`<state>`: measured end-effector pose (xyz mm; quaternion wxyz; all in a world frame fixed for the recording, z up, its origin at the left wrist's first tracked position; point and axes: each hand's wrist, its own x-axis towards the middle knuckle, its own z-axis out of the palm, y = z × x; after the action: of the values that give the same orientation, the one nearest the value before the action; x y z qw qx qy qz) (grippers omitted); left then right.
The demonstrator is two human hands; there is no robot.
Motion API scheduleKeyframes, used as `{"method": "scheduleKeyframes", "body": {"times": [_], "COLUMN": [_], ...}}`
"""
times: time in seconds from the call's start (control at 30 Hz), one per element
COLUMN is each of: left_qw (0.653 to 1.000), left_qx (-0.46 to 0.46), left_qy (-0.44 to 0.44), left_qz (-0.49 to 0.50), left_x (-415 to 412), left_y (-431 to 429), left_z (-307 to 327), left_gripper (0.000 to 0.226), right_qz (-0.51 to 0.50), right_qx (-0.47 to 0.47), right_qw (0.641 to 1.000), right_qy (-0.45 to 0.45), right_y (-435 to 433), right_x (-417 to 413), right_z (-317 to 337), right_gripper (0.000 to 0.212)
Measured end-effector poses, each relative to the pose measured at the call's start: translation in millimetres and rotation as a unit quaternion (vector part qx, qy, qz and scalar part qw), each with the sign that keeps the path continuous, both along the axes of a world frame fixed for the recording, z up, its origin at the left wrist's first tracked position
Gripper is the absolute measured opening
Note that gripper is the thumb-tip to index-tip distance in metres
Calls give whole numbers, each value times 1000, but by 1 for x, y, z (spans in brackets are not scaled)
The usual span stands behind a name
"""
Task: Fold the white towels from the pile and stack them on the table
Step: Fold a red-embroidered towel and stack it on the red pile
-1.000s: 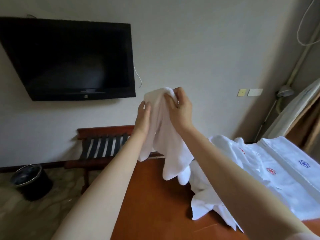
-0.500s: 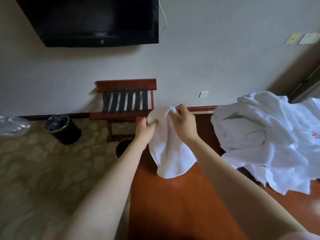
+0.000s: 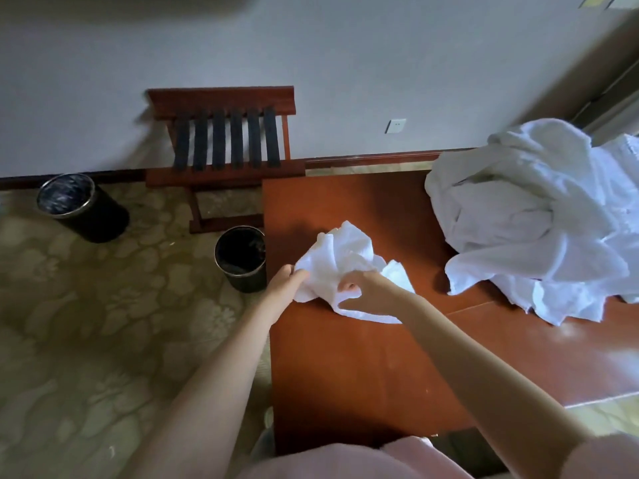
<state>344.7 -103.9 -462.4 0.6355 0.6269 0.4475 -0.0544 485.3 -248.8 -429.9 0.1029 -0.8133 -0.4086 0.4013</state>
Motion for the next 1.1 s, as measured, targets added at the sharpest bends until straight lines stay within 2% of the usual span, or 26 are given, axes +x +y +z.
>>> {"method": "scheduleKeyframes", "body": {"times": [0.07,0.13,0.23,0.3,0.4,0.5,0.57,0.67,0.73,0.8,0.87,0.97,1.03,1.1], "left_qw": [999,998,997,997,991,975,966,961,970,989,998,985,981,986], "left_qx": [3,25,36,51,126,214,248,264,235,139,25,-98,-128,-100], "left_qy": [-23,-15,-5,9,10,6,32,67,26,-28,-59,-116,-95,-55], "left_qz": [33,60,72,63,35,56,68,45,50,44,-3,-87,-106,-122], "left_x": [11,23,44,51,50,38,26,11,6,6,6,4,1,0], "left_y": [5,12,13,6,-3,1,7,12,8,2,-4,-14,-23,-29], "left_z": [4,8,16,19,13,12,13,20,31,47,64,70,68,63], "left_gripper": [41,49,46,32,24,29,22,16,3,36,50,39,42,42], "right_qz": [-28,-87,-105,-108,-79,-45,-39,-31,6,32,18,-44,-72,-90], "right_qx": [24,103,216,208,108,67,79,110,117,143,191,248,250,256], "right_qw": [999,991,966,962,983,990,989,990,990,987,981,968,965,961], "right_qy": [13,-1,-98,-137,-126,-117,-120,-82,-82,-65,-37,8,41,55], "right_y": [6,12,23,29,26,12,8,10,11,9,6,1,-3,-7], "right_x": [8,18,36,44,50,44,40,31,22,12,6,4,5,8], "right_z": [13,26,37,39,29,17,19,33,41,48,55,62,64,66], "right_gripper": [26,11,13,23,43,30,17,14,16,13,10,21,19,16]}}
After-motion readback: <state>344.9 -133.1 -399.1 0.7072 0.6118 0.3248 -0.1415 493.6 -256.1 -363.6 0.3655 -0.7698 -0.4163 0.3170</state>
